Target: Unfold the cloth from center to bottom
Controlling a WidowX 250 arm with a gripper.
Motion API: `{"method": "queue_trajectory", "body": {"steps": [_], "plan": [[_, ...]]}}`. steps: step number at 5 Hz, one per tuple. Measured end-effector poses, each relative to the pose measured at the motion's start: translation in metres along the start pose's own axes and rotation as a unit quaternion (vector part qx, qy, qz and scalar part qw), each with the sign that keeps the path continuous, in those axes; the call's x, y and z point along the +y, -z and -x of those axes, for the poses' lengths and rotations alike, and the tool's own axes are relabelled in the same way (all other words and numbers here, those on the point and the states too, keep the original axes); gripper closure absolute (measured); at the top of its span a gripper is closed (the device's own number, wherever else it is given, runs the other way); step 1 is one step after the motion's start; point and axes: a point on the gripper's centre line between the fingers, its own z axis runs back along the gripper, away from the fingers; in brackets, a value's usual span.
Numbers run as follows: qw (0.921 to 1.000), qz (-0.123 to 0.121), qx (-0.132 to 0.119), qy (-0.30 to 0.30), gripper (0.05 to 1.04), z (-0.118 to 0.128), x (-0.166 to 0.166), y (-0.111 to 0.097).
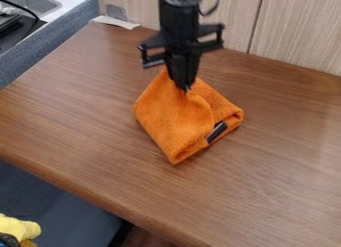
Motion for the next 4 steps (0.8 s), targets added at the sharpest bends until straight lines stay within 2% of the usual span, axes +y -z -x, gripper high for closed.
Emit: {"method": "queue_trajectory", "body": {"steps": [1, 2, 3, 4], "plan": [[0.9997, -0.014, -0.007, -0.019, 1.019, 0.005, 0.016, -0.01], [0.9981, -0.039, -0.004, -0.048, 1.019, 0.015, 0.036, -0.008], [0.9929, -0.094, 0.009, -0.072, 1.019, 0.027, 0.063, 0.009], [0.9884, -0.115, 0.022, -0.096, 1.019, 0.032, 0.079, 0.021]]}}
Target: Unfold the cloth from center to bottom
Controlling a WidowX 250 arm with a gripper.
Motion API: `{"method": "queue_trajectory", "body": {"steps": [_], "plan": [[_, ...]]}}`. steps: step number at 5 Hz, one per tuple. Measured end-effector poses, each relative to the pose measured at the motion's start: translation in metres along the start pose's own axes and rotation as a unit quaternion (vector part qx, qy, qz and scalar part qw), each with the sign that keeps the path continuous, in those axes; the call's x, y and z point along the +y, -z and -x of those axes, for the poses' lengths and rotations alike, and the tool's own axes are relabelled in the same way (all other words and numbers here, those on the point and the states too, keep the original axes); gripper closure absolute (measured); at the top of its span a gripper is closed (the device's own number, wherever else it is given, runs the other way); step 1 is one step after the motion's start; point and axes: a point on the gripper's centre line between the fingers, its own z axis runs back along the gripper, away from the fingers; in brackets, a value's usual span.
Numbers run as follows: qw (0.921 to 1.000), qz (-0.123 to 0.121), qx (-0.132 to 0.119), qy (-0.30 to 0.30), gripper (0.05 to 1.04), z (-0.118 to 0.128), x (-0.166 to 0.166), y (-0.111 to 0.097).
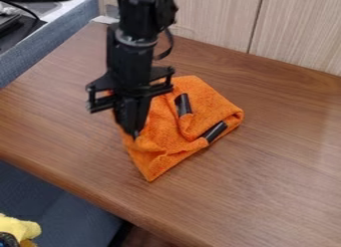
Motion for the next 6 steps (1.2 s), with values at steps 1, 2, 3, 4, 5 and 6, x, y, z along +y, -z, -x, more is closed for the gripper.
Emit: {"method": "queue_trajectory", "body": {"steps": [1, 2, 3, 4, 5, 6], "plan": [[0.9989, -0.018, 0.019, -0.04, 1.02, -0.001, 0.01, 0.018], [0.9968, -0.048, 0.023, -0.059, 0.995, -0.003, 0.018, 0.025], [0.9944, -0.06, 0.031, -0.081, 0.844, -0.004, 0.023, 0.031], [0.9939, -0.062, 0.032, -0.086, 0.578, -0.005, 0.025, 0.032], [0.9952, -0.058, 0.031, -0.072, 0.267, -0.006, 0.025, 0.031], [0.9972, -0.046, 0.019, -0.056, 0.076, -0.007, 0.023, 0.026]]}}
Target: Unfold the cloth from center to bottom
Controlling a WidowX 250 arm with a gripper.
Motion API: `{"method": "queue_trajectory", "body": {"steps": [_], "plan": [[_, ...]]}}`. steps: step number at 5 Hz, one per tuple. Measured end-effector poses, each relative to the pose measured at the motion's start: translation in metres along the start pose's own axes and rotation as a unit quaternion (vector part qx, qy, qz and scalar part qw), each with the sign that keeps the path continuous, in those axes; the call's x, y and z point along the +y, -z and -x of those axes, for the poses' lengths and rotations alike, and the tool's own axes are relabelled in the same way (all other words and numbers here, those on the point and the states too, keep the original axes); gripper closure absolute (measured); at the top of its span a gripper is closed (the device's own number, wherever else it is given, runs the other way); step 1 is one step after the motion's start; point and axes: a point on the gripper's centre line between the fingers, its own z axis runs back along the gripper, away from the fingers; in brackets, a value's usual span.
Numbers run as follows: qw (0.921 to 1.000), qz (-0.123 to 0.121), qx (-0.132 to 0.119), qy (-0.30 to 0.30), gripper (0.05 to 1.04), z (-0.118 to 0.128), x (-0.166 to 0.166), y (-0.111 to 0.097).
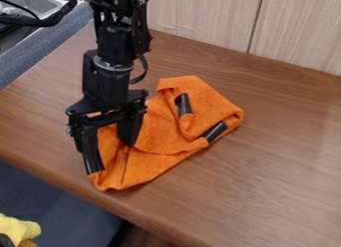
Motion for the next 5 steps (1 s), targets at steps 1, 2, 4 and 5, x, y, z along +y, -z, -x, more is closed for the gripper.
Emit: {"method": "queue_trajectory", "body": {"steps": [1, 2, 4, 5], "plan": [[0.9996, 0.007, -0.019, 0.017, 0.077, 0.001, 0.0, -0.011], [0.9978, 0.031, -0.043, 0.039, 0.083, 0.001, -0.006, -0.03], [0.9896, 0.077, -0.089, 0.082, 0.083, 0.009, -0.009, -0.073], [0.987, 0.09, -0.102, 0.086, 0.083, 0.01, -0.008, -0.083]]}}
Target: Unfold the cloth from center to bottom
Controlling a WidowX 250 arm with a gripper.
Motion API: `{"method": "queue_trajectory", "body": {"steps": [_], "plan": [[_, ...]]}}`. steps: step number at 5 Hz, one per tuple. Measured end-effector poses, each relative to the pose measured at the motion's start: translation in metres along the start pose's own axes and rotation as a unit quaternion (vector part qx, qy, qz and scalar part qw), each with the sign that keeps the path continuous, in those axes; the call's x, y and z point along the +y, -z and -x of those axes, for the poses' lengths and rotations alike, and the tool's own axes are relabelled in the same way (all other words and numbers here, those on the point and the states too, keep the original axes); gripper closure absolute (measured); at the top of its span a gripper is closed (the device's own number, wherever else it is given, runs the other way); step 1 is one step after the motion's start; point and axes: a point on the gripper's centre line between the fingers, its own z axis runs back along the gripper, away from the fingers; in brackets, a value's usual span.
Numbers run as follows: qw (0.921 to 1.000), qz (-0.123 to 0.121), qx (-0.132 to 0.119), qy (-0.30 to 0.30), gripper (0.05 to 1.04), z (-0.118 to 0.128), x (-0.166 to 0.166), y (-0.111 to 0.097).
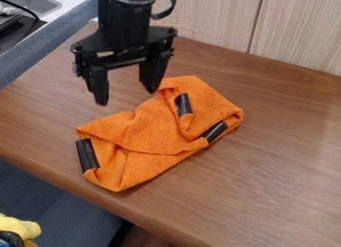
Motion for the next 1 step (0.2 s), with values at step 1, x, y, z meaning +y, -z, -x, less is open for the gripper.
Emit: {"method": "queue_trajectory", "body": {"steps": [1], "plan": [[1.0, 0.0, -0.001, 0.0, 0.083, -0.0002, 0.0001, 0.0]]}}
